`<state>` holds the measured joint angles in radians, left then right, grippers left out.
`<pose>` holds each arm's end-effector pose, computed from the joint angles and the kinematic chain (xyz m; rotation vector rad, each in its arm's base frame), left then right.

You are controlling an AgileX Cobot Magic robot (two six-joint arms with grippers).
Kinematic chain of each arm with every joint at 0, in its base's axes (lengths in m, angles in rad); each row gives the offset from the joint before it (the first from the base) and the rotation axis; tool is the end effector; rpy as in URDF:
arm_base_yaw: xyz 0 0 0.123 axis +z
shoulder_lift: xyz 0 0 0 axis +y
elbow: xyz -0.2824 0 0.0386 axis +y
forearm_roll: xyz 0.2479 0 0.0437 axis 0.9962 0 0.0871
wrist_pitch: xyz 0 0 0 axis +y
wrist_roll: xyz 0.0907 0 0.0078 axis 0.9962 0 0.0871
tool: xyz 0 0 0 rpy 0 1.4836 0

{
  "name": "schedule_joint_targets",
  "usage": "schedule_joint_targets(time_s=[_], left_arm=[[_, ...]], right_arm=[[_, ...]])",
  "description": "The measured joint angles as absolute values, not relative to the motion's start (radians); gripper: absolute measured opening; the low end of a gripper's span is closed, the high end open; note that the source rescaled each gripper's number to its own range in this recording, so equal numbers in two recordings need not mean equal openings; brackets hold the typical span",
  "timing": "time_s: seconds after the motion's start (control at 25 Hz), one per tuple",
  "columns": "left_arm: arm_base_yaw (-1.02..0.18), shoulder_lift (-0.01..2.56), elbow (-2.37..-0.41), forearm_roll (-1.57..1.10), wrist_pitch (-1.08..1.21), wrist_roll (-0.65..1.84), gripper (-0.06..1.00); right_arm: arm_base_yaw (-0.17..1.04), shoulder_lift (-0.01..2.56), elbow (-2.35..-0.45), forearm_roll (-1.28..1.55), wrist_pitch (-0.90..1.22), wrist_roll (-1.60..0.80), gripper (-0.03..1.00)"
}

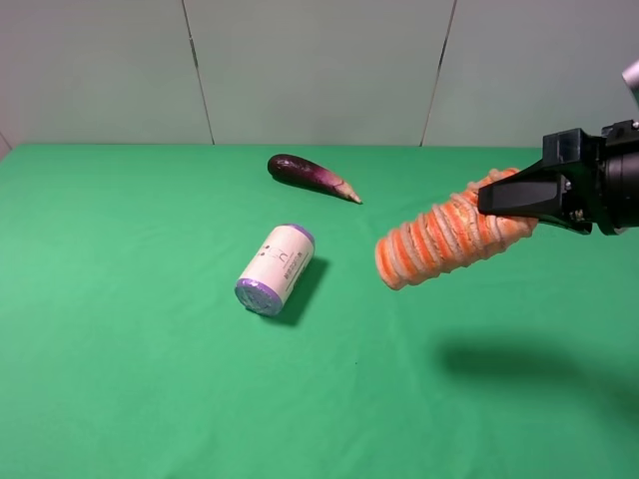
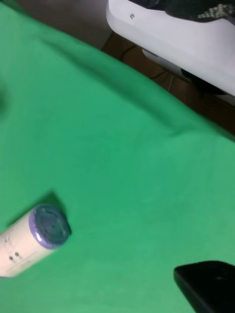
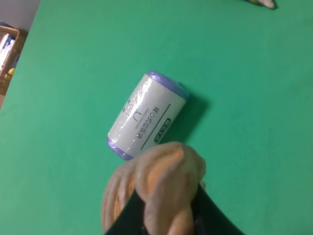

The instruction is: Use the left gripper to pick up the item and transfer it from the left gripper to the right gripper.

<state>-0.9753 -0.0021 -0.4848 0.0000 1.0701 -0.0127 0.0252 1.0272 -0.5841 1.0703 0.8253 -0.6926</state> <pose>-0.0022 0.0032 0.2722 0.9830 1.8821 -0.5999 0.1747 0.0632 0.2662 -0.1236 2.3466 0.9453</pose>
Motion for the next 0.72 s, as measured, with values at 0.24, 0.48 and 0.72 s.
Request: schedule_joint_targets(time_s=[0.24,0.48,0.72], left_arm=[[-0.975,-0.003,-0.485,0.000,1.070,-0.012,0.98],[-0.975,-0.003,-0.485,0.000,1.070,-0.010,0.97],[-0.877,-0.003,-0.485,0.000,1.069,-0.010,0.97]], right_arm=[[0.025,1.027,-0.584,1.062,0.825,-0.692,0.00],[0.025,1.027,-0.584,1.056,0.825,-0.692,0.00],[0.025,1.027,-0.584,1.056,0.825,-0.692,0.00]])
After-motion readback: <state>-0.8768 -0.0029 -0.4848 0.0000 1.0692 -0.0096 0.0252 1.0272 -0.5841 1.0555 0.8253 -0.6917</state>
